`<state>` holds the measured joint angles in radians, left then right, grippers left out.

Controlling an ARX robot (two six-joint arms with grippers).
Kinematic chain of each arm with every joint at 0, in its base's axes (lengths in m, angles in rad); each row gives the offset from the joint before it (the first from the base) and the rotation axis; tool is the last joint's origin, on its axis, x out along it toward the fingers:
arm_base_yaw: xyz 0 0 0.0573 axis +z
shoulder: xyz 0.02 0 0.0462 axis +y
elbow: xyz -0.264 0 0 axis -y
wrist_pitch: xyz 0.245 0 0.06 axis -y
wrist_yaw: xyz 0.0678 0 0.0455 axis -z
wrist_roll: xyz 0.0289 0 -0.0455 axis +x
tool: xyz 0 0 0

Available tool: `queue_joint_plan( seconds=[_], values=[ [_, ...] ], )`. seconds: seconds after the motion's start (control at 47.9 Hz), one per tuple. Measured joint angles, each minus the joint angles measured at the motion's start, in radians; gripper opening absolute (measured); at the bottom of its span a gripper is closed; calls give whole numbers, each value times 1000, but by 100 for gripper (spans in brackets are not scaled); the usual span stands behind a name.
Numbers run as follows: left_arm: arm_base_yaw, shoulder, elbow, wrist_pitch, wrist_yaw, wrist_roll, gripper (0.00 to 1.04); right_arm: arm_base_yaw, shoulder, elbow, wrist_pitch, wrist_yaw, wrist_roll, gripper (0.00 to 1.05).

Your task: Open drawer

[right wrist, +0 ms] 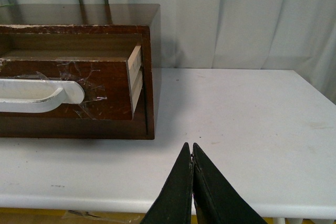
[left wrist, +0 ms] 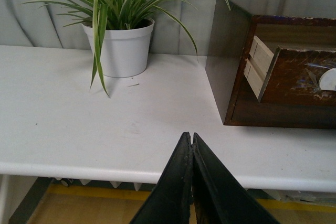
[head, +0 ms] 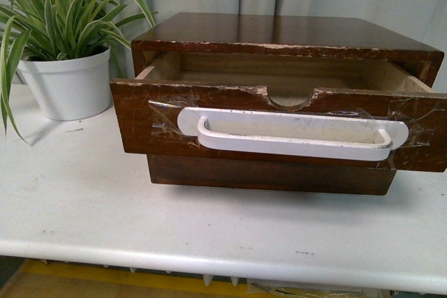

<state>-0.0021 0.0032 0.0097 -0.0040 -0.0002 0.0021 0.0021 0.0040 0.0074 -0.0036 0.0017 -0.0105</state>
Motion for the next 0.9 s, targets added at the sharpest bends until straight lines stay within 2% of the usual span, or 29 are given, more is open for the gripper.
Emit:
queue_joint_plan(
  seconds=[0.188,0.209,0.418,0.501,0.668,0.898],
  values=[
    [0,0,0,0,0,0,4,0,0,0,0,0,0,1],
    [0,0,0,0,0,-2,6,0,0,0,0,0,0,4],
    [0,0,0,0,0,-3,52,0,0,0,0,0,0,48],
    [0,0,0,0,0,-3,65,0,0,0,0,0,0,63],
    [0,0,0,0,0,-3,100,0,0,0,0,0,0,97],
    [0,0,0,0,0,-3,99,0,0,0,0,0,1,96]
  ],
)
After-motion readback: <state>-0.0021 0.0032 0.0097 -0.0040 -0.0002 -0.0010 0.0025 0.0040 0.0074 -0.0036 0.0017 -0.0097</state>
